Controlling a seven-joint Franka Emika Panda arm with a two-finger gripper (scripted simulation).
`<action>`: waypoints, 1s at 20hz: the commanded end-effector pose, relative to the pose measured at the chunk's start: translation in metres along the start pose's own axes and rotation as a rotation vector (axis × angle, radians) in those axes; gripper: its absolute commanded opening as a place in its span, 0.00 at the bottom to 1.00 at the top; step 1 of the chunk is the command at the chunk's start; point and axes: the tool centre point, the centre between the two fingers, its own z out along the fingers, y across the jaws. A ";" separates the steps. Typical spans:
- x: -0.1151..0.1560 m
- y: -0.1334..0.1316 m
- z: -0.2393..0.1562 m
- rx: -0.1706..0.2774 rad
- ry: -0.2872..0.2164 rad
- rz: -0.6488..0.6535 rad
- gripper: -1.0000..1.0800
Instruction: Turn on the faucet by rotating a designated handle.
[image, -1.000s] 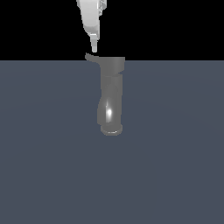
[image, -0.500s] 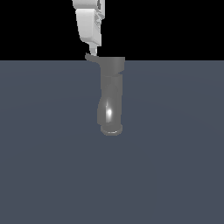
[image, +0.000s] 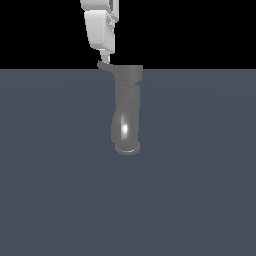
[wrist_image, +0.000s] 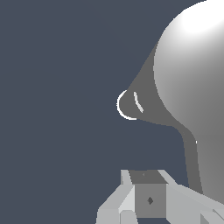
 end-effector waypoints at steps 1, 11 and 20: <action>-0.002 0.007 0.000 0.000 0.000 0.000 0.00; -0.010 0.038 0.000 0.001 0.000 0.000 0.00; -0.013 0.054 0.000 0.007 -0.001 -0.002 0.00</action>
